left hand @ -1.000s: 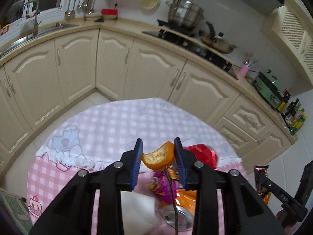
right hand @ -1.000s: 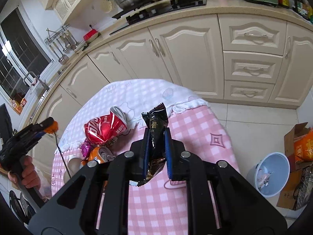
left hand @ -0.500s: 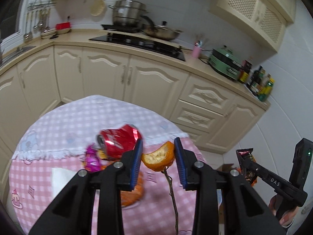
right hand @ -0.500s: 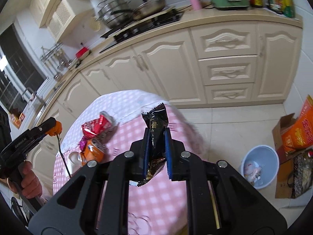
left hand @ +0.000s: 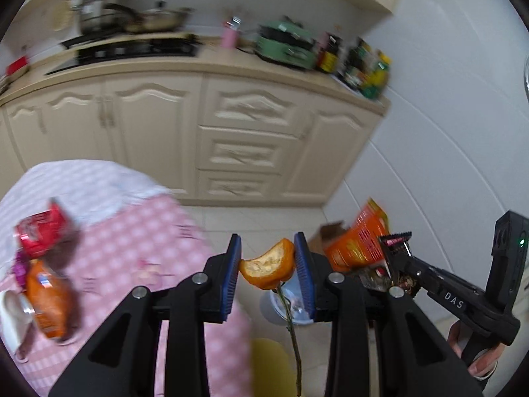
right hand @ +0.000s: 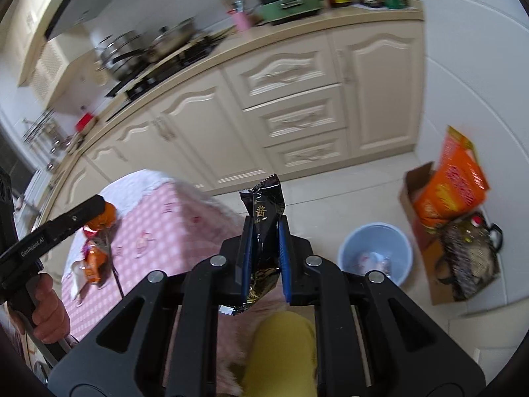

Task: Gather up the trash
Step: 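Carry both items over the blue bin and open both tools to drop them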

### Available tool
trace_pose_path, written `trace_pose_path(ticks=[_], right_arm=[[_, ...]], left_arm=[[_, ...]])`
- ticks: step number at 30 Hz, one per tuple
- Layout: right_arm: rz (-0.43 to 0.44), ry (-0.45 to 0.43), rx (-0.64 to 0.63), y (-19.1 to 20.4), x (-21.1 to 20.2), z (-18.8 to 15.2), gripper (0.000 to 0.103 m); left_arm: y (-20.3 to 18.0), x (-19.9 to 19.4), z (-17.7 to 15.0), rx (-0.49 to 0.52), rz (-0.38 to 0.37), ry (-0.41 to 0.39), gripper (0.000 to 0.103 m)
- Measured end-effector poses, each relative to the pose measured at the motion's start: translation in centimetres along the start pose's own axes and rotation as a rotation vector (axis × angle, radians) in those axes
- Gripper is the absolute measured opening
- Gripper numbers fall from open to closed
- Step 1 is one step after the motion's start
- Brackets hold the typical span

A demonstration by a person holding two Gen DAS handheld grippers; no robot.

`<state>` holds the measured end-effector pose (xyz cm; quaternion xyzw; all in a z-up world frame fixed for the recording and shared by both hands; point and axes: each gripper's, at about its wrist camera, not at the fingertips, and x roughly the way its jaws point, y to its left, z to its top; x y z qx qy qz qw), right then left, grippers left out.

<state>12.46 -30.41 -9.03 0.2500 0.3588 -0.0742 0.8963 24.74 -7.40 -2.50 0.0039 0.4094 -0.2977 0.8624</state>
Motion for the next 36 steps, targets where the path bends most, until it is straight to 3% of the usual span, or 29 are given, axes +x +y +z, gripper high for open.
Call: trace_pose_path(ticks=[11, 24, 36], right_arm=[[-0.081, 0.036, 0.136, -8.7, 1.2, -0.2, 0.015], [-0.140, 0.174, 0.250, -16.9, 7.5, -0.8, 0.015], [-0.171, 0.241, 0.311, -21.9, 11.8, -0.6, 0.015]], left_arm=[[-9.0, 9.8, -1.7, 0.104, -0.066, 0.175, 0.032], [-12.0, 23.0, -4.6, 0.101, -0.030, 0.382, 0.032], [-16.3, 31.7, -6.0, 0.146, -0.037, 0.467, 0.032]])
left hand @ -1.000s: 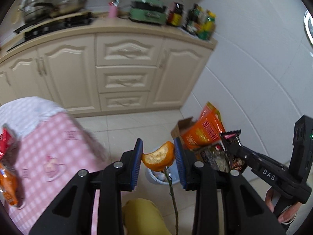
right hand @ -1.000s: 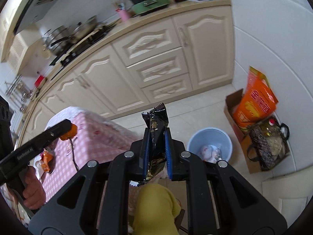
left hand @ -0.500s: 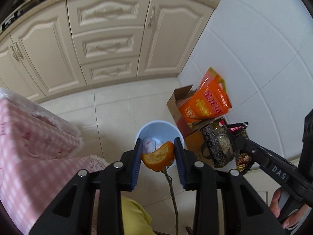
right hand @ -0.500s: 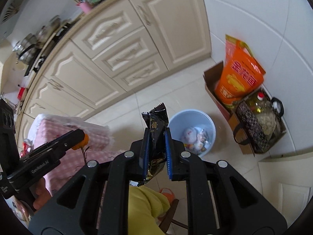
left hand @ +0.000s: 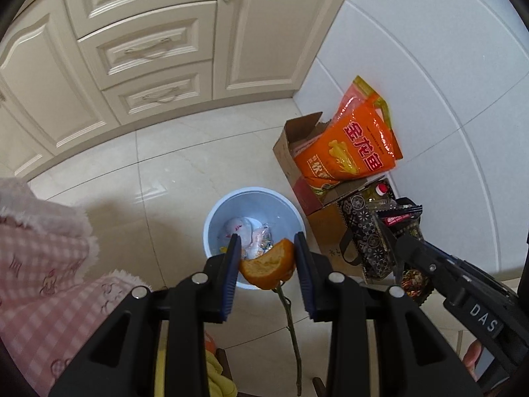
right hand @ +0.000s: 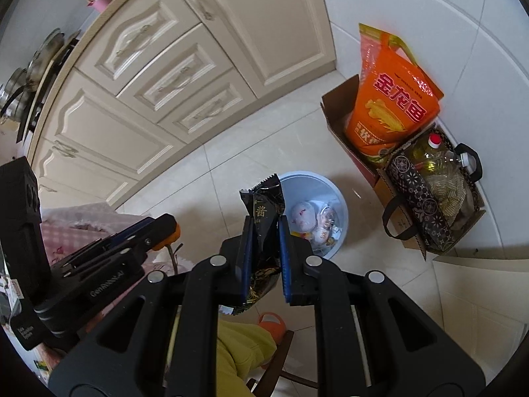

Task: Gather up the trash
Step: 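Carry both items over the blue bin and open both tools to drop them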

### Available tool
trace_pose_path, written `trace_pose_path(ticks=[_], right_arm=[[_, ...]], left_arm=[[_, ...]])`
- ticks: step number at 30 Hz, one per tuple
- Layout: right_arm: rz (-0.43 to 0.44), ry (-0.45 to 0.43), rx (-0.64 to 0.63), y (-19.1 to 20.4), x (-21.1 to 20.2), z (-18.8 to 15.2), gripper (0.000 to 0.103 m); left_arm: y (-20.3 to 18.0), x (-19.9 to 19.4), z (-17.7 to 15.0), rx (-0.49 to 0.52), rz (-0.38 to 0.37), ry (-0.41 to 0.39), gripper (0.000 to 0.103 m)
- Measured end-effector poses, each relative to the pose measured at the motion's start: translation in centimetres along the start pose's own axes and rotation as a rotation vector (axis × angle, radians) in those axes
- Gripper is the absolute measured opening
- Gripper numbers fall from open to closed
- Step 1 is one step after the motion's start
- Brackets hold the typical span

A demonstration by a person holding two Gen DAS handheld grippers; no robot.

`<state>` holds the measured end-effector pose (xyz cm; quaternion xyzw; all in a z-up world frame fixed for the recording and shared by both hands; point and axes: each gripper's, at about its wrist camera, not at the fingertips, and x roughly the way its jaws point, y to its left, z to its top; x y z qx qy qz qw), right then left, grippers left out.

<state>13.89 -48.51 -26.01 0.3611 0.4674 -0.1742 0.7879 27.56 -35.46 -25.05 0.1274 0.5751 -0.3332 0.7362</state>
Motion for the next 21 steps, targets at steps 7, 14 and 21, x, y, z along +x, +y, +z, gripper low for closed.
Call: trace_pose_path(ticks=[7, 14, 21], right_arm=[[0.003, 0.014, 0.009, -0.8, 1.4, 1.0, 0.015], [0.012, 0.032, 0.011, -1.1, 2.4, 1.1, 0.015], [0.024, 0.050, -0.003, -0.3, 3.1, 1.4, 0.016]], left_arm=[[-0.8, 1.2, 1.2, 0.014, 0.022, -0.033, 0.036], [-0.4, 2.1, 1.6, 0.012, 0.032, 0.005, 0.047], [0.8, 1.7, 0.8, -0.007, 0.053, 0.023, 0.047]])
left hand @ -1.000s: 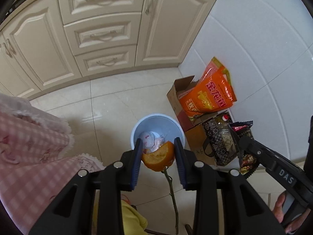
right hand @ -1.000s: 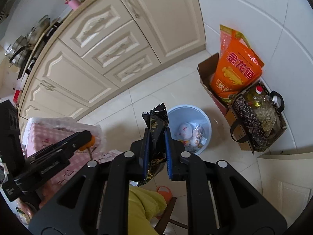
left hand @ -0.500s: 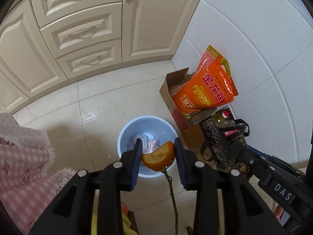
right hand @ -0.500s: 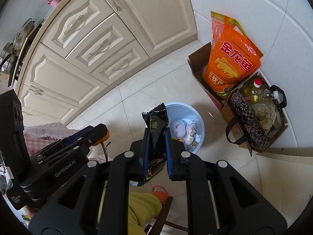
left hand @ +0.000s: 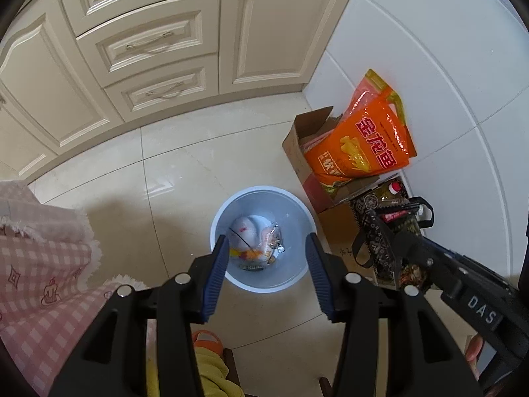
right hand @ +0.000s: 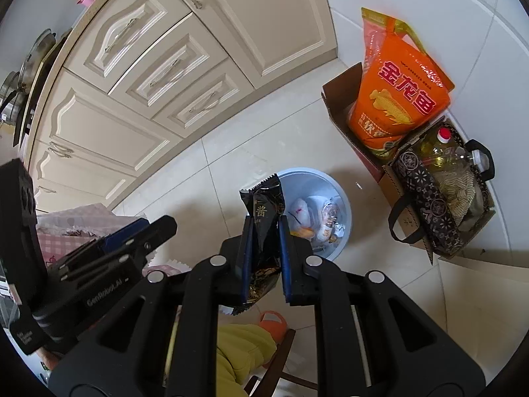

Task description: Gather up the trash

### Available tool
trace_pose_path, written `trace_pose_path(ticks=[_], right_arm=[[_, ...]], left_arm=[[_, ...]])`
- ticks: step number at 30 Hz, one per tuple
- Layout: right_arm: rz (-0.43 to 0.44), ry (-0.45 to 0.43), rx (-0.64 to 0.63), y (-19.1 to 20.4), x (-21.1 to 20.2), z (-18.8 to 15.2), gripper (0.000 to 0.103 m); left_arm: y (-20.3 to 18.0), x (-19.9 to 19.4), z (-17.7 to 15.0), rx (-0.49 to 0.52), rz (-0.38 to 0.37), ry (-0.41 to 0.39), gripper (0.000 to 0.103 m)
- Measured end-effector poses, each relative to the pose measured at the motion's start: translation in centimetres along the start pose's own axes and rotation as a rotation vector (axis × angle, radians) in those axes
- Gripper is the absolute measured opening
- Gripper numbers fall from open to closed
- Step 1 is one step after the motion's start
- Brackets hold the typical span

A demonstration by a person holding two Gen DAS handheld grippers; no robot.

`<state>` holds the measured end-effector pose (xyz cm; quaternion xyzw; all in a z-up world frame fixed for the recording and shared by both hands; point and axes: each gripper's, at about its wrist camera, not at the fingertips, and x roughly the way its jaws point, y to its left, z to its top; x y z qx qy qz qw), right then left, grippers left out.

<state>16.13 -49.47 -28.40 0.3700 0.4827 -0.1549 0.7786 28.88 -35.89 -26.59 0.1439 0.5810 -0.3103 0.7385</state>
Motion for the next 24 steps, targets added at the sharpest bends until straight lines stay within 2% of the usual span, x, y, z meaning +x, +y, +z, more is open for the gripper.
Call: trace_pose_path(ticks=[3, 5, 7, 24], right_arm=[[0.001, 0.012, -0.025, 1.1, 0.1, 0.2, 0.025], [0.002, -0.006, -0.033, 1.6, -0.3, 0.2, 0.043], [0.007, -0.028, -0.040, 2.0, -1.0, 0.2, 0.050], [-0.010, -0.054, -0.070, 3.9, -4.5, -2.5, 0.050]], left_arm=[[0.6, -0.5, -0.3, -0.006, 0.021, -0.001, 0.047], [1.1, -0.9, -0.4, -0.012, 0.022, -0.008, 0.047], [1.5, -1.4, -0.6, -0.018, 0.025, -0.015, 0.047], [0.9, -6.6, -2.6, 0.005, -0.010, -0.082, 0.047]])
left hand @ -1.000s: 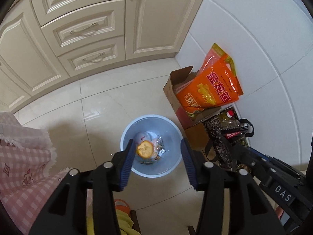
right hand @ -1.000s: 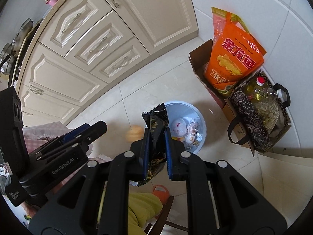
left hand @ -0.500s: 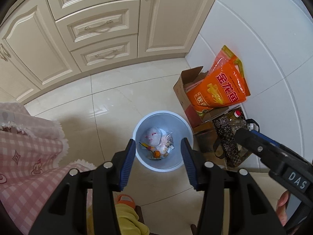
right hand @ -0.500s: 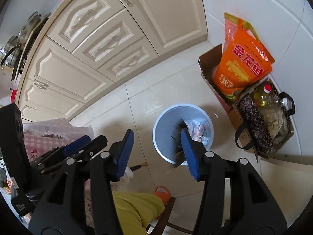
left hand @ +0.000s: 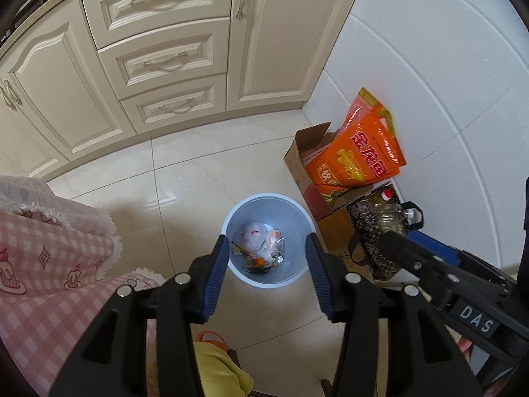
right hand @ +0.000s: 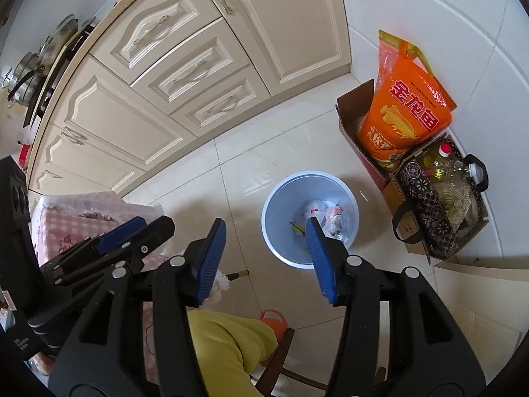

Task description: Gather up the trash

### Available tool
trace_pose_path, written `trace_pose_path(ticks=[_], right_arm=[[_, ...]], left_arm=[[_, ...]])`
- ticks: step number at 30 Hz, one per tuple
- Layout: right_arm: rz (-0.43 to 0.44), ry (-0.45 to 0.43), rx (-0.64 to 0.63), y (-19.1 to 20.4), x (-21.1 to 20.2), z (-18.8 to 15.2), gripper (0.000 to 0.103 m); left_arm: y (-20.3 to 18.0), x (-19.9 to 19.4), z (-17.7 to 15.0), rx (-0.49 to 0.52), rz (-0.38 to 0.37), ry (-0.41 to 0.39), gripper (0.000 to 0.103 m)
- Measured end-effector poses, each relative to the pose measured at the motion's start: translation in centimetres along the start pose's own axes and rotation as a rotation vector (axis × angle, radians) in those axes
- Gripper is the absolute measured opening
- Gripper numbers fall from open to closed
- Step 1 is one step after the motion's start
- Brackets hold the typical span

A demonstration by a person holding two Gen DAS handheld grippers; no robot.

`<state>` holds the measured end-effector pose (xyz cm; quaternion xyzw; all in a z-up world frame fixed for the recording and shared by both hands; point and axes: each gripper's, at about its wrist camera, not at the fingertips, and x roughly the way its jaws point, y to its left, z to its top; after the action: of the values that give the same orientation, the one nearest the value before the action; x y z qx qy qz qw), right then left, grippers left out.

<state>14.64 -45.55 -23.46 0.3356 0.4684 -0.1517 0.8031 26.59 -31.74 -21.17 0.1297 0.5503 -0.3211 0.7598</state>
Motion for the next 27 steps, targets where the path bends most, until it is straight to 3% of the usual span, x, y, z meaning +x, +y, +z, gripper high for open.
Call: trace_pose_path(ticks=[7, 13, 27], right_arm=[[0.010, -0.035, 0.002, 1.0, -2.5, -1.5, 0.052], [0.025, -0.082, -0.022, 3.0, -5.3, -3.1, 0.061], [0.073, -0.167, -0.167, 12.0, -11.0, -7.3, 0.073]], left_arm=[[-0.1, -3.4, -1.4, -0.002, -0.005, -0.044, 0.047], [0.4, -7.3, -3.0, -0.006, -0.005, -0.106, 0.047], [5.7, -17.8, -7.8, -0.082, 0.021, -0.270, 0.048]])
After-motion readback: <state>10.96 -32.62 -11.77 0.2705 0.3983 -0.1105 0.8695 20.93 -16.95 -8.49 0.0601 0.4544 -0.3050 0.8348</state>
